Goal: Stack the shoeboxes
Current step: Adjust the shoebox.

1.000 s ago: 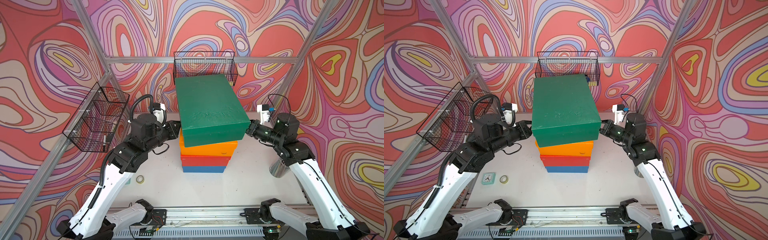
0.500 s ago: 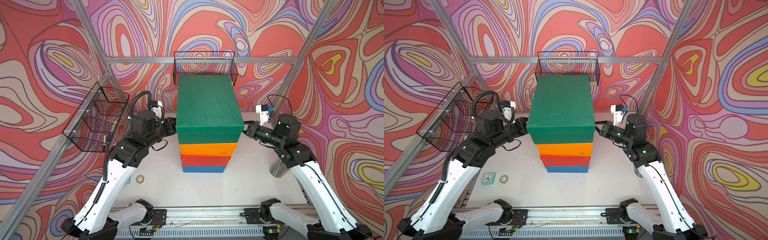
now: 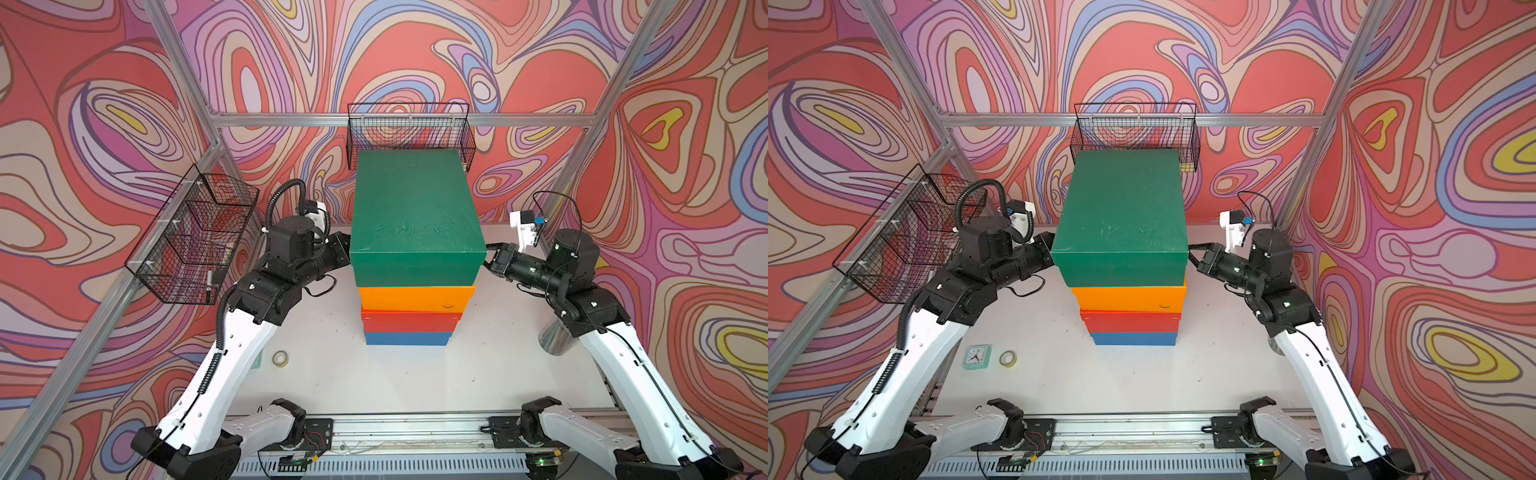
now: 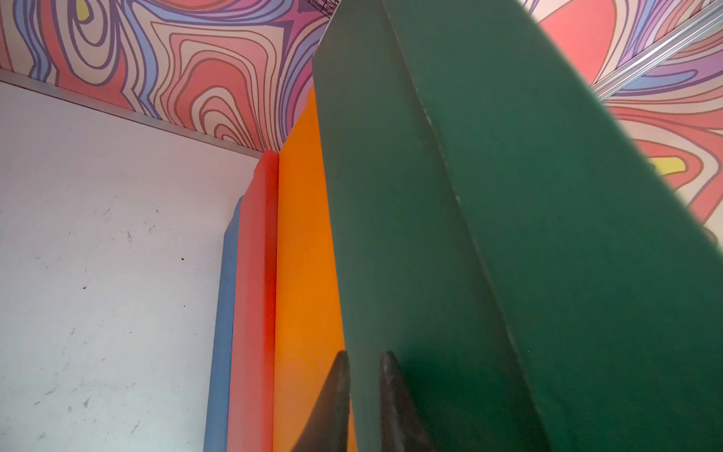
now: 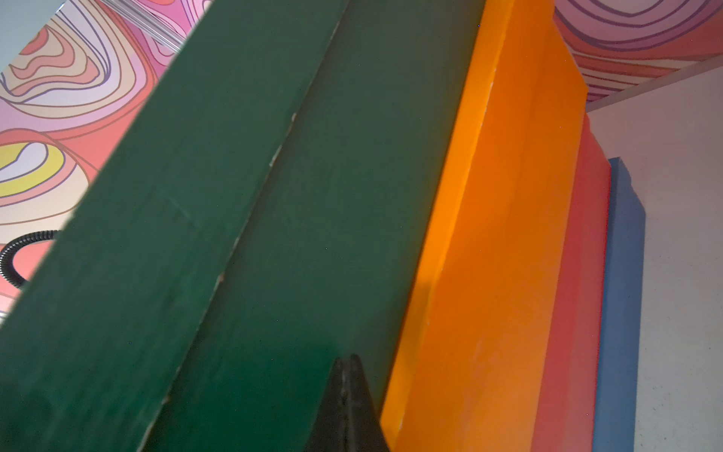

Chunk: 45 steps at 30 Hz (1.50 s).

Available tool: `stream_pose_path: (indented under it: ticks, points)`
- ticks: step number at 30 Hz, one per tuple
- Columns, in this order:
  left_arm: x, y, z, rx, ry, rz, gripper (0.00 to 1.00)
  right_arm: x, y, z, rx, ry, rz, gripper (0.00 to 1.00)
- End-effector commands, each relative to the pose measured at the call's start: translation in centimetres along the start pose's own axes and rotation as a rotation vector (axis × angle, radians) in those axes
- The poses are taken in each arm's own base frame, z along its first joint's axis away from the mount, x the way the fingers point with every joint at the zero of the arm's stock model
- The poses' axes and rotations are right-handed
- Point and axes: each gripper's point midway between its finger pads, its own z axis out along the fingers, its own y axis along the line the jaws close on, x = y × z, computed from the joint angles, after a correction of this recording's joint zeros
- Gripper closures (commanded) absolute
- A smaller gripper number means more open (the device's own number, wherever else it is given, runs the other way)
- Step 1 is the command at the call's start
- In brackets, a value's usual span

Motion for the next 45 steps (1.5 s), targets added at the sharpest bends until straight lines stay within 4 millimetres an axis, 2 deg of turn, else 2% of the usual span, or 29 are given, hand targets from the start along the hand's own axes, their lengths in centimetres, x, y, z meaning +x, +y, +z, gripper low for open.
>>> stream_pose_path:
  ticks: [1, 18, 30, 32, 35, 45]
  points:
    - [0.1, -1.3, 0.6, 0.065, 0.021, -0.008, 0.82, 0.8, 1.2, -0.3, -0.048, 0.026, -0.008, 1.00]
    - [0.9, -1.9, 1.6, 0.111, 0.066, -0.047, 0.83, 0.6, 1.3, -0.7, -0.039, 0.006, -0.015, 1.00]
    - [1.0, -1.6, 1.4, 0.100, 0.059, -0.038, 0.83, 0.7, 0.3, -0.3, -0.013, 0.005, 0.002, 1.00]
    - [0.8, -1.6, 1.3, 0.094, 0.054, -0.031, 0.82, 0.7, 0.3, -0.3, -0.012, 0.004, 0.003, 1.00]
    - [0.7, -1.5, 1.3, 0.087, 0.051, -0.023, 0.75, 0.8, 0.2, -0.4, -0.007, 0.002, 0.004, 1.00]
    - [0.4, -1.2, 1.3, 0.065, 0.039, -0.014, 0.72, 0.8, 0.1, -0.5, 0.002, -0.004, 0.001, 1.00]
